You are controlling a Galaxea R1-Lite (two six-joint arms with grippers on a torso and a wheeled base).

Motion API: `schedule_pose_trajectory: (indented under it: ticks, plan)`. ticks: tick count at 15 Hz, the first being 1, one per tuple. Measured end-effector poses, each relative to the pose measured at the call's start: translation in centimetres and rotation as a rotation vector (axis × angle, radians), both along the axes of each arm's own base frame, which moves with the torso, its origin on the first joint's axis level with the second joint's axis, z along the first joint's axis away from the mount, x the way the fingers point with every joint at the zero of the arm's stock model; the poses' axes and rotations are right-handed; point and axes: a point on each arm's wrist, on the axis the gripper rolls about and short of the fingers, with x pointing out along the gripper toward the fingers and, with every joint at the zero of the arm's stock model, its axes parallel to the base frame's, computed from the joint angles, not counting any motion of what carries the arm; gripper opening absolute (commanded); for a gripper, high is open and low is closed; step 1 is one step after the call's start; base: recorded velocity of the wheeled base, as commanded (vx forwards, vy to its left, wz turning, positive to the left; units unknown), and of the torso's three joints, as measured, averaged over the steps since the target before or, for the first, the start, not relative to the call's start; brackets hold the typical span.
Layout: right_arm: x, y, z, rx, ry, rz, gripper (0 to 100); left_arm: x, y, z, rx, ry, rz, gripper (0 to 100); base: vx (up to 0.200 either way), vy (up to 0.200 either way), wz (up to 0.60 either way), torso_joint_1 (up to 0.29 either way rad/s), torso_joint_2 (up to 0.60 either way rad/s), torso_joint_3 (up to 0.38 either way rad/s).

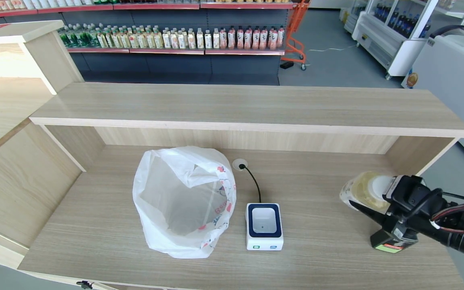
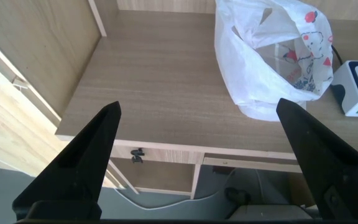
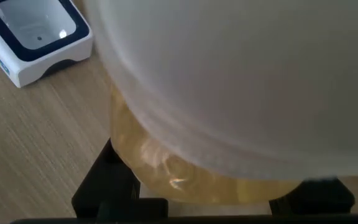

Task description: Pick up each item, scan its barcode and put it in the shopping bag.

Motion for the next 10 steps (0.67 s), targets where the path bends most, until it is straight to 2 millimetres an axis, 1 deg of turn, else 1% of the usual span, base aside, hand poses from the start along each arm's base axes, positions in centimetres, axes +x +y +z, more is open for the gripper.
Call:
schedule_pose_trajectory:
  ticks: [1,2,5,10]
  plan:
    - [0.0,0.0,0.0,-0.049,-0.025,0.012,0,0.0,0.0,0.0,0.0,0.0,0.0,100,0.0,0.0,0.0,0.0,0.0,0.0]
    - [0.1,0.2,0.2,-0.063,-0.042,0.022,0,0.0,0.0,0.0,0.0,0.0,0.0,100,0.0,0.0,0.0,0.0,0.0,0.0]
    - [0.1,0.8,0.6,-0.062,-0.069,0.053,0,0.0,0.0,0.0,0.001,0.0,0.0,100,0.0,0.0,0.0,0.0,0.0,0.0]
    - [-0.4,1.9,0.6,-0.025,-0.057,0.099,0,0.0,0.0,0.0,-0.008,0.0,0.0,100,0.0,0.2,0.0,0.004,0.0,0.0]
